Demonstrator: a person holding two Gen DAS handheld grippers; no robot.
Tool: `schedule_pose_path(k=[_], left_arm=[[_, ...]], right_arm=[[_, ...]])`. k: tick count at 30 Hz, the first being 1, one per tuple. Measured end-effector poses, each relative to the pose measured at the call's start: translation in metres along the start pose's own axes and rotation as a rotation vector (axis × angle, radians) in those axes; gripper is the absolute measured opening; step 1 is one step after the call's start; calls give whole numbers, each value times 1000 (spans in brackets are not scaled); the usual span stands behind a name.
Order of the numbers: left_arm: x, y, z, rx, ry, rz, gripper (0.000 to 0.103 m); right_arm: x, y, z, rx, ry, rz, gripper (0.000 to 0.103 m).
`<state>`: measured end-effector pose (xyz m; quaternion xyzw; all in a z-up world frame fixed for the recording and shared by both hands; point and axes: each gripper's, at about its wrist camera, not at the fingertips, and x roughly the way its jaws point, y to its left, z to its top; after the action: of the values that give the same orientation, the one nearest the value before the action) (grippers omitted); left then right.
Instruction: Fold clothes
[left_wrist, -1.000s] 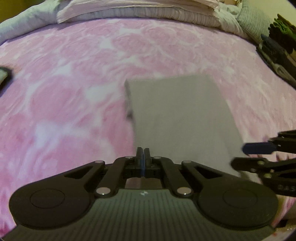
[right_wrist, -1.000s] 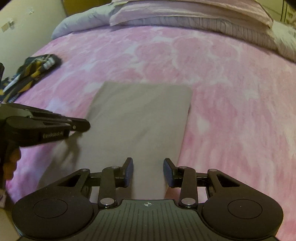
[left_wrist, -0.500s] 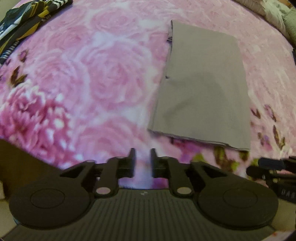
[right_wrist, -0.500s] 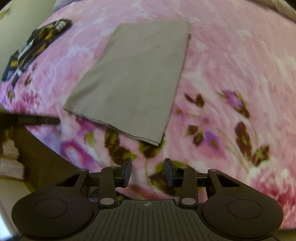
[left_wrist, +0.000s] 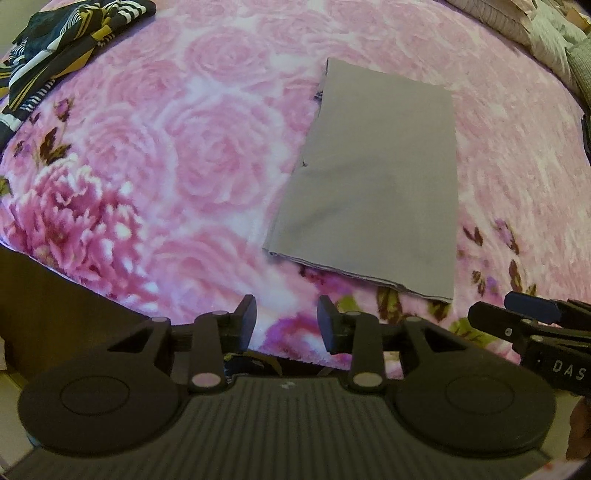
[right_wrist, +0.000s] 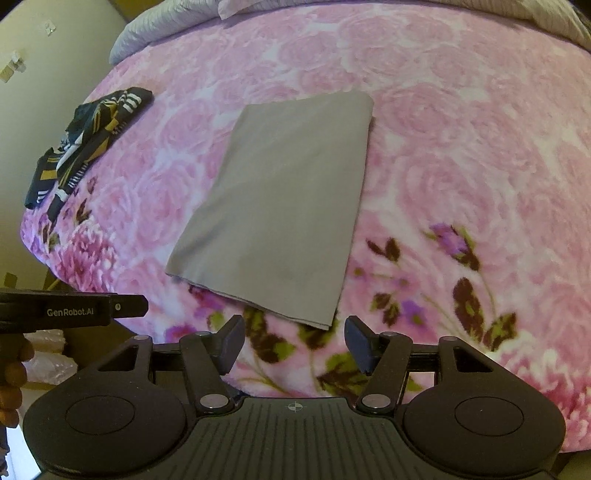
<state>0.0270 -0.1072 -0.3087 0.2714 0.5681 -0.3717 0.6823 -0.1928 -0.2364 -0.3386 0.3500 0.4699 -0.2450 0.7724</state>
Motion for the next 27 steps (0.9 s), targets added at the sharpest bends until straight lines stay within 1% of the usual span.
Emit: schedule_pose_path(k=[3, 5, 8, 10, 13, 14, 17, 19, 21, 22, 23, 24, 25, 26, 27], left_arm=[[3, 3, -4, -21, -1, -16, 31], [6, 8, -7, -65, -5, -56, 31], [16, 23, -14, -210, -20, -174, 31], [27, 37, -20, -353, -39, -275, 31], [46, 53, -31, -544, -61, -372, 31], [53, 56, -33, -591, -67, -382, 31], [71, 63, -35, -690, -91, -428, 31], [82, 64, -34, -731, -102, -454, 31], [91, 66, -33, -748, -115, -464, 30], [93, 66, -33, -764, -129, -480, 30], [96, 67, -33, -773, -139, -493, 28], [97, 68, -32, -777, -143, -496, 17], [100, 70, -31, -778, -146, -500, 1], [101, 72, -30, -776, -142, -500, 1], [102, 75, -28, -773, -136, -509, 1]], right_arm=[[0, -5, -2, 6, -16, 4, 57], [0, -10, -2, 16, -20, 5, 57], [4, -20, -4, 45, -38, 40, 57], [12, -32, -8, 94, -56, 89, 57], [30, -58, -18, 253, -75, 170, 57], [37, -67, -23, 320, -85, 195, 57], [55, -92, -35, 522, -118, 286, 56], [61, -101, -38, 594, -155, 329, 55], [67, -103, -39, 628, -182, 355, 54], [70, -102, -38, 624, -188, 358, 51], [72, -100, -37, 613, -192, 361, 43], [76, -98, -34, 596, -185, 362, 36], [80, -95, -33, 589, -168, 367, 17], [84, -94, -33, 592, -147, 379, 4], [86, -94, -34, 611, -143, 390, 3]])
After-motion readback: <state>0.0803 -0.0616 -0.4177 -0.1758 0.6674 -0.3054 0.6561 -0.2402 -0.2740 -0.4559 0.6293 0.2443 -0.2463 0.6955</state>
